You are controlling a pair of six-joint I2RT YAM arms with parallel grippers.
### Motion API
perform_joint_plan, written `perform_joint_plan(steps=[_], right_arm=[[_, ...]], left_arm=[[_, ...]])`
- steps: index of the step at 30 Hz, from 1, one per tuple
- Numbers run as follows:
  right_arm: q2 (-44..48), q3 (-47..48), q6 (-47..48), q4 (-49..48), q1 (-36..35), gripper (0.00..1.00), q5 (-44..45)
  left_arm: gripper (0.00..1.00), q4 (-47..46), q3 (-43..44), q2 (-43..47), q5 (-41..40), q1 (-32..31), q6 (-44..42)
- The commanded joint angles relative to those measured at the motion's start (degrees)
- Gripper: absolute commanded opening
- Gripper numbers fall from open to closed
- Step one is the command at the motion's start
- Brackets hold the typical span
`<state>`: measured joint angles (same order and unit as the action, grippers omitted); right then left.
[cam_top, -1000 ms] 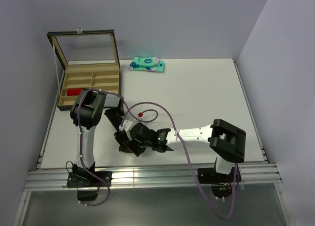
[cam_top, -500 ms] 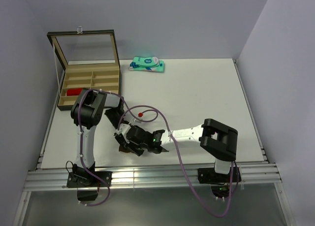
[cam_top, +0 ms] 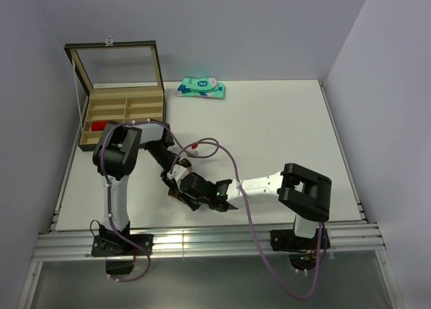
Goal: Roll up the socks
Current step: Roll the sock at the center of the board.
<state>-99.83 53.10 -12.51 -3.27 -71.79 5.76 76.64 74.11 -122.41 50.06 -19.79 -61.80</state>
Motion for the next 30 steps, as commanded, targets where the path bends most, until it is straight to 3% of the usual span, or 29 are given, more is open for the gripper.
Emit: perform_joint_plan(steps=[1, 11, 19, 30], right_arm=[[1.57, -2.74, -2.25, 3.53, -1.16, 0.0, -1.1], [3.06, -5.9, -2.96, 3.53, -1.42, 0.0, -0.22], [2.19, -5.64, -2.69, 3.53, -1.25, 0.0, -1.19], [1.22, -3.97, -2.08, 3.53, -0.81, 0.0, -1.89]], left_arm=[[0.23, -6.76, 4.38, 3.67, 2.32, 1.24, 1.59], [0.24, -3.08, 7.81, 3.41, 3.55, 4.14, 0.02], [0.23, -6.51, 3.68, 5.43, 1.44, 4.76, -0.51], [0.04, -6.51, -2.56, 6.92, -1.81, 4.67, -5.42]])
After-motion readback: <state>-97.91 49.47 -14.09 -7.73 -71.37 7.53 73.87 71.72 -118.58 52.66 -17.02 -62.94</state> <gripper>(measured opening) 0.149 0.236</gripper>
